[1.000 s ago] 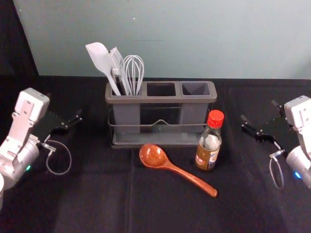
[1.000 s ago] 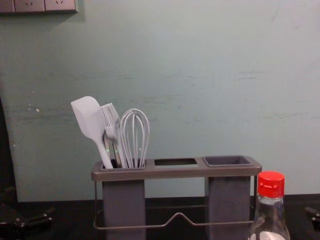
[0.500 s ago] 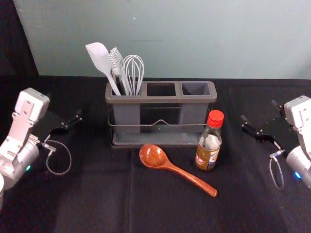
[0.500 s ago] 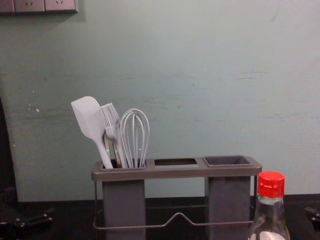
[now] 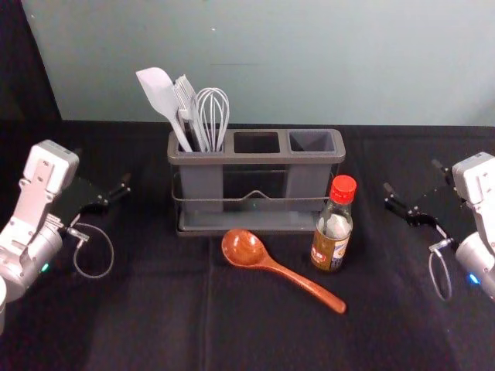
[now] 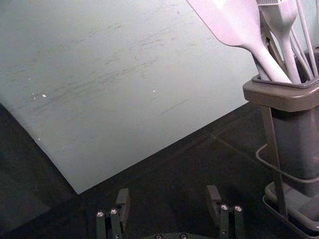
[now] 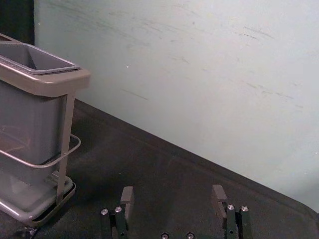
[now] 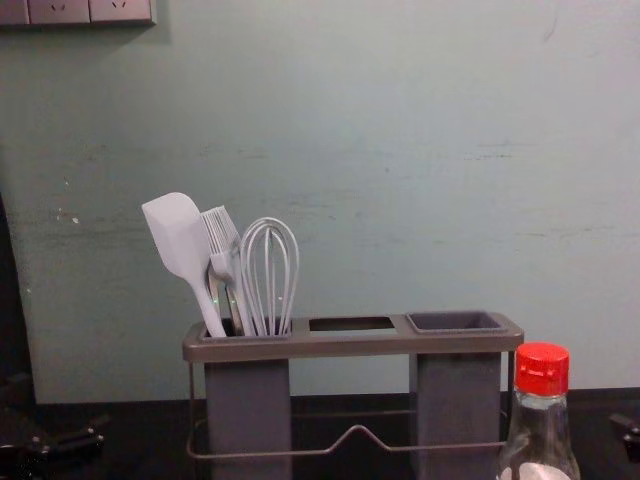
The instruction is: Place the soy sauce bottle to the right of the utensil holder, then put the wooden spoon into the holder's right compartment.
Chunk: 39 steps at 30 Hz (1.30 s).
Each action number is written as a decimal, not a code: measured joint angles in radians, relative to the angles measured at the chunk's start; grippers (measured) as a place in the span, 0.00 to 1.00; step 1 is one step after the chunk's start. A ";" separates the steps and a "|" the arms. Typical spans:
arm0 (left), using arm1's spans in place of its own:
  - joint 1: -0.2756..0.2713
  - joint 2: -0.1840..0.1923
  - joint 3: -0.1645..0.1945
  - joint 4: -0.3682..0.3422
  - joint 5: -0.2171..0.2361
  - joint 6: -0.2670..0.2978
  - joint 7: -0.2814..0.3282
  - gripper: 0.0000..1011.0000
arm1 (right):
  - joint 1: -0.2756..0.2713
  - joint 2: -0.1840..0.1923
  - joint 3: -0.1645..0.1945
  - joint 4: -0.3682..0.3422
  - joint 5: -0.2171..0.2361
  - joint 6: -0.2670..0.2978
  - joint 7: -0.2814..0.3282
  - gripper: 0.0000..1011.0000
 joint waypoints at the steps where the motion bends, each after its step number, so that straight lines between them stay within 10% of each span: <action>1: 0.000 0.000 0.000 0.000 0.000 0.000 0.000 0.99 | 0.000 0.000 0.000 0.000 0.000 0.000 0.000 0.99; 15: 0.000 0.000 0.000 0.000 0.000 0.000 0.000 0.99 | -0.112 0.024 0.053 -0.112 0.012 -0.035 0.024 0.99; 25: 0.000 0.000 0.000 0.000 0.000 0.000 0.000 0.99 | -0.279 0.091 0.135 -0.291 0.130 -0.064 0.110 0.99; 39: 0.000 0.000 0.000 0.000 0.000 0.000 0.000 0.99 | -0.360 0.114 0.167 -0.398 0.216 -0.081 0.243 0.99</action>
